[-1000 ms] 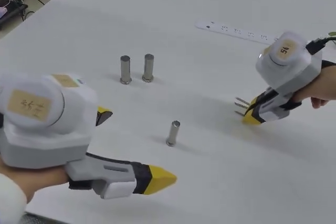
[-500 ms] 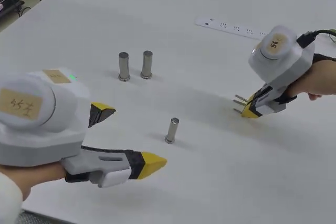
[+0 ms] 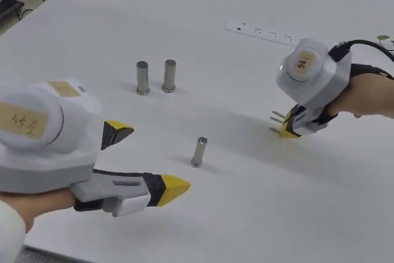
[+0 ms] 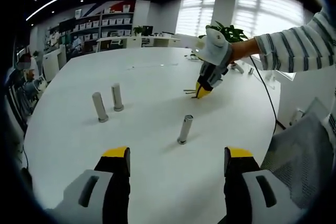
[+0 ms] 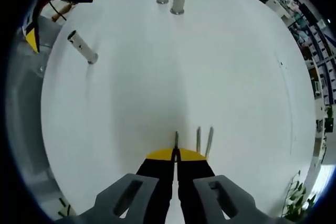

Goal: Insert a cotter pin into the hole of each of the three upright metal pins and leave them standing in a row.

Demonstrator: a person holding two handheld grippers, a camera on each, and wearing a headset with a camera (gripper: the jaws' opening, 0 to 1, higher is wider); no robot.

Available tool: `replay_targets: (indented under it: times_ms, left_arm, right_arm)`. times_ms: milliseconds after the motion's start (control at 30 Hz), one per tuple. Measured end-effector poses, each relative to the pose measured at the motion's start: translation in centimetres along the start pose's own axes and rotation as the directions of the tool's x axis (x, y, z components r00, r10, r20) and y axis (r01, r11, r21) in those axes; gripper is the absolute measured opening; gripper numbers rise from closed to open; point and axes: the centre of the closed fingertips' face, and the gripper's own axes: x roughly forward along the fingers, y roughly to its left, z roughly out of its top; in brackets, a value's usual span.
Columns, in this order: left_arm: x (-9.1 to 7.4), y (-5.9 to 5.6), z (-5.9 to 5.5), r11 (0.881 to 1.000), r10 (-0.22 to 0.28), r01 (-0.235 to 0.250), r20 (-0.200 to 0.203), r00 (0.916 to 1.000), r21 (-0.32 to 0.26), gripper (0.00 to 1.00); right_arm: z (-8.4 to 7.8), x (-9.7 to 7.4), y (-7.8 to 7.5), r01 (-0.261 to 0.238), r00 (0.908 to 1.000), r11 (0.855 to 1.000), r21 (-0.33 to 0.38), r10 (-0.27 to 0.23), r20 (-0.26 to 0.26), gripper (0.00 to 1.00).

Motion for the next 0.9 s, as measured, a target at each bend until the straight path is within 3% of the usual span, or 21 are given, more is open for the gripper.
replay_targets:
  times_ms: [167,267,400,467,600,900]
  left_arm:
    - [0.0,-0.1,0.5,1.000,-0.004,0.003,0.024,0.9997,0.028,0.68]
    - [0.0,-0.3,1.1,1.000,-0.018,0.017,0.048,0.9987,0.015,0.66]
    - [0.2,-0.6,1.3,0.999,-0.028,0.027,0.040,0.9988,0.031,0.65]
    - [0.2,-0.7,1.3,0.999,-0.035,0.034,0.033,0.9988,0.034,0.64]
    - [0.5,-1.0,1.3,0.998,-0.045,0.045,0.010,0.9989,0.054,0.62]
    - [0.6,-1.3,2.1,0.995,-0.065,0.064,0.013,0.9978,0.071,0.61]
  right_arm:
    - [-0.1,0.0,0.2,-0.008,1.0000,1.000,0.004,0.008,0.001,0.01]
    - [-0.4,-0.2,0.3,0.001,1.0000,1.000,0.006,-0.001,0.008,0.01]
    - [-0.8,-0.7,0.5,0.025,0.9996,1.000,-0.006,-0.024,0.014,0.01]
    - [-0.6,-1.1,0.3,0.064,0.9965,0.998,-0.026,-0.062,0.055,0.01]
    - [-0.5,-2.0,0.9,0.084,0.9926,0.996,-0.034,-0.081,0.091,0.01]
    - [0.6,-4.2,2.3,0.130,0.9788,0.988,-0.081,-0.115,0.169,0.01]
